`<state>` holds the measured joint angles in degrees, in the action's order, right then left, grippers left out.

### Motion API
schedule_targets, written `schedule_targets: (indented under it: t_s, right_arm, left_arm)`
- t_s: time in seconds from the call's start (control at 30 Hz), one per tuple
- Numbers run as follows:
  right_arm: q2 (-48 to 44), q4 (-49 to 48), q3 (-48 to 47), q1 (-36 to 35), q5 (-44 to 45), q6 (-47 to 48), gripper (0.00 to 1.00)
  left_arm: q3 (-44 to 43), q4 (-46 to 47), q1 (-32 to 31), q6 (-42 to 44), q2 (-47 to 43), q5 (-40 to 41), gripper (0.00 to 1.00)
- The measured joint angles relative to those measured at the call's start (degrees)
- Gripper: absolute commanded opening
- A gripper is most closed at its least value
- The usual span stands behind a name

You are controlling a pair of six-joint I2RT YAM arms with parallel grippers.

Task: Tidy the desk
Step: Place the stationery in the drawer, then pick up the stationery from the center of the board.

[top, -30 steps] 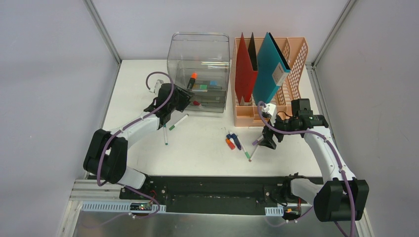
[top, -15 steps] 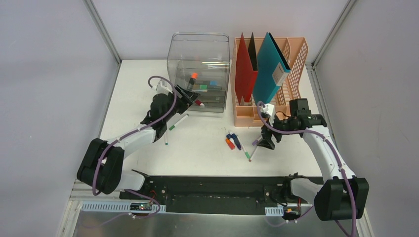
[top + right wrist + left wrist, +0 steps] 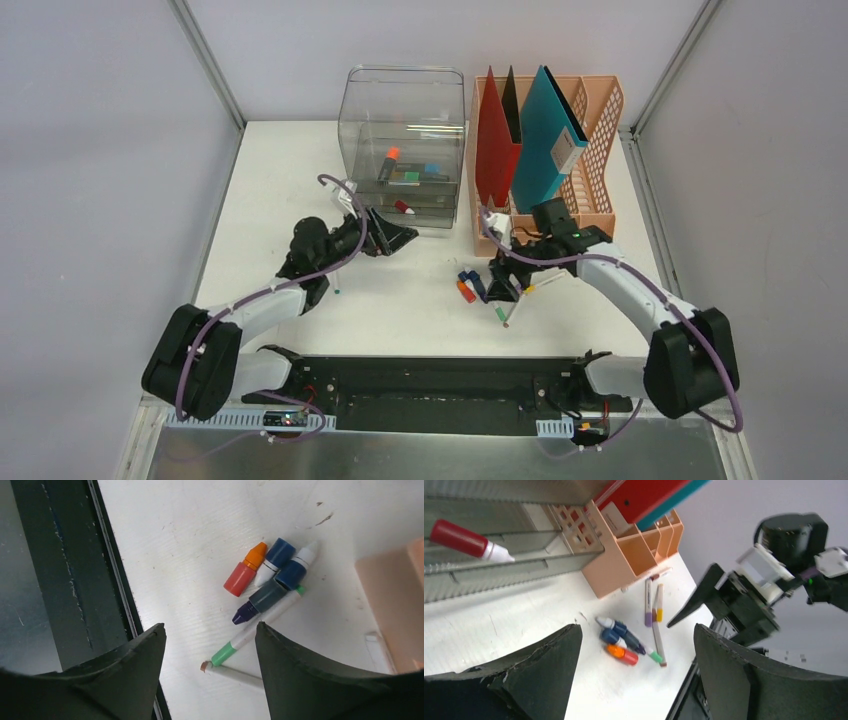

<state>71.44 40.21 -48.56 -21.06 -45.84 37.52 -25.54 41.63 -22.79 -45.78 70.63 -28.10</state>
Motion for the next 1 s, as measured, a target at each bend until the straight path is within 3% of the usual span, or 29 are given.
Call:
schedule_targets:
  t_s: [0.2,0.47,1.0]
  right_arm:
    - [8.4,-3.3,-1.8,-9.7,11.4,-7.3,0.50]
    - [13.0,-7.1,-3.6,-16.4,23.0,-12.7,0.39]
    - [17.2,-10.9,-4.3,-18.8,34.4,-16.7,0.33]
  left_arm:
    - [6.6,0.4,0.0,1.7,-6.5,-2.0,0.84]
    - [10.6,-0.1,0.0,2.1,-11.6,-0.5,0.85]
    - [10.6,1.4,0.0,1.9,-9.7,0.8,0.85]
